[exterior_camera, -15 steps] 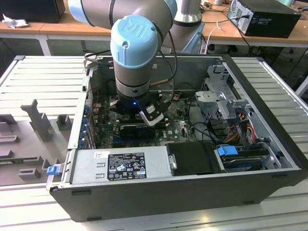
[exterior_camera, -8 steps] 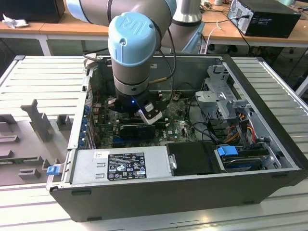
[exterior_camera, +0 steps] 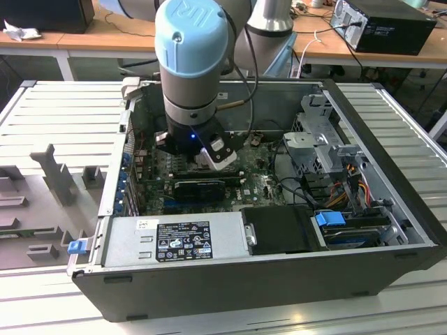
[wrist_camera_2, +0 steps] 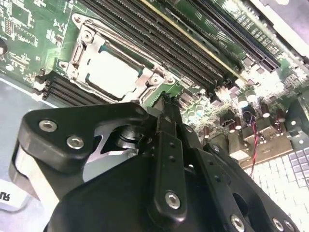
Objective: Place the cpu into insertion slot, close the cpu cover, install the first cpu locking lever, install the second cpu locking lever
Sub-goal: 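Install the second cpu locking lever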
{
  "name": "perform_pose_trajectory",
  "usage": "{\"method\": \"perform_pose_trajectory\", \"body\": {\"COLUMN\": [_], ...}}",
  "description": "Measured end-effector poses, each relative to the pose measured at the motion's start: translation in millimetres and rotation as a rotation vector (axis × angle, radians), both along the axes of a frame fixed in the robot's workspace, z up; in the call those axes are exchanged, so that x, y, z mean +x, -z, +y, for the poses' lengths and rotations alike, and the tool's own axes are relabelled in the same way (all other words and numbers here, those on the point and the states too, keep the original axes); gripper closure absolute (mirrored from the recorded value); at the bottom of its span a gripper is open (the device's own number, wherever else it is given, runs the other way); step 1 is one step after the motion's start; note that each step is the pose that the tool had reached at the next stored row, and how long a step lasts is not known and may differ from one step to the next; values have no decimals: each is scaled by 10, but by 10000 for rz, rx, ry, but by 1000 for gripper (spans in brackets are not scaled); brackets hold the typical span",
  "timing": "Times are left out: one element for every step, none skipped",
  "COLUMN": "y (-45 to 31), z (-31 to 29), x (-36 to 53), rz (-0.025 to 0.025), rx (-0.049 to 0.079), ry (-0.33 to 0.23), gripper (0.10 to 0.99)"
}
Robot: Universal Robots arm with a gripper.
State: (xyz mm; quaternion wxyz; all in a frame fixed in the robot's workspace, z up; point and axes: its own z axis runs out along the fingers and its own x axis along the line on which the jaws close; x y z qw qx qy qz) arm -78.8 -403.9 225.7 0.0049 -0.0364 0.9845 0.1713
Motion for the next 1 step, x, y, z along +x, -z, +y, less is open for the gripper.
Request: {"method": "perform_pose_trajectory", "body": {"y": [0], "z": [0], "x": [0], "rz": [-1], "rx": [1], "ry": [0], "gripper": [980]}}
